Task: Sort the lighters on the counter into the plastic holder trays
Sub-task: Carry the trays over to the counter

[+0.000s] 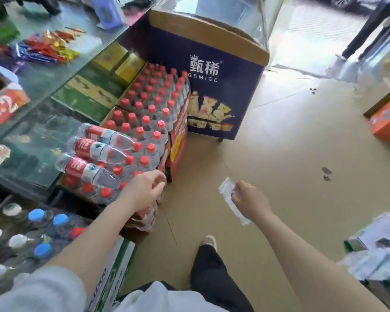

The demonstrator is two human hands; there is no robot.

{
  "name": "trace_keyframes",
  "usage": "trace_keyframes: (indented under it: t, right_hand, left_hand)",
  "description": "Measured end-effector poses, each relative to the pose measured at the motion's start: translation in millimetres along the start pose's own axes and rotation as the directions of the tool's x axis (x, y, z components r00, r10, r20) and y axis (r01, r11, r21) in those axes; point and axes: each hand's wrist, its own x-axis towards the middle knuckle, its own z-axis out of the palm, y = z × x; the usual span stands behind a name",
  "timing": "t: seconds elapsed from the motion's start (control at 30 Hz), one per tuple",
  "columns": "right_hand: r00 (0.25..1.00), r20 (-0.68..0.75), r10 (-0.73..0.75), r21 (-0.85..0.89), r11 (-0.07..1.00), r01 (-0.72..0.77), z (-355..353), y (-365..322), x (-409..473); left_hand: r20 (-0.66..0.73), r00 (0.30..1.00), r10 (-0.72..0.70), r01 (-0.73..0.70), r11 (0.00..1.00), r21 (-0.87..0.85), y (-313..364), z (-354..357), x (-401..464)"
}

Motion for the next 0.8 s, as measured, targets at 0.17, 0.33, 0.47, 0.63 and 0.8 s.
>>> trace_keyframes:
  t: [0.17,0.33,0.47,0.63,0.8]
  right_hand:
    - [0.993,0.044,-0.107,0.022,0.994,0.106,-62.9,-27.6,141.7]
    - [0.936,0.09,-0.341,0.016,0.94,0.341,-105.4,-109.3,245.1]
    - [0.795,0.151,-0.588,-0.003,0.804,0.595,-115.2,-180.8,308.6]
    - [0.684,0.183,-0.706,-0.057,0.687,0.724,-115.7,-242.7,379.6]
    - [0.638,0.248,-0.728,-0.134,0.627,0.767,-120.6,-271.0,456.3]
  left_hand:
    - [-0.044,0.976,-0.211,0.211,0.977,-0.005,-7.0,-21.1,101.4]
    - [-0.164,0.894,-0.418,0.413,0.909,-0.065,-32.3,-56.6,158.1]
    - [-0.185,0.813,-0.552,0.553,0.832,-0.054,-62.4,-83.3,188.7]
    - [-0.191,0.767,-0.612,0.605,0.79,-0.103,-102.7,-109.9,230.8]
    - [-0.35,0.729,-0.588,0.526,0.809,-0.263,-104.3,-149.0,285.9]
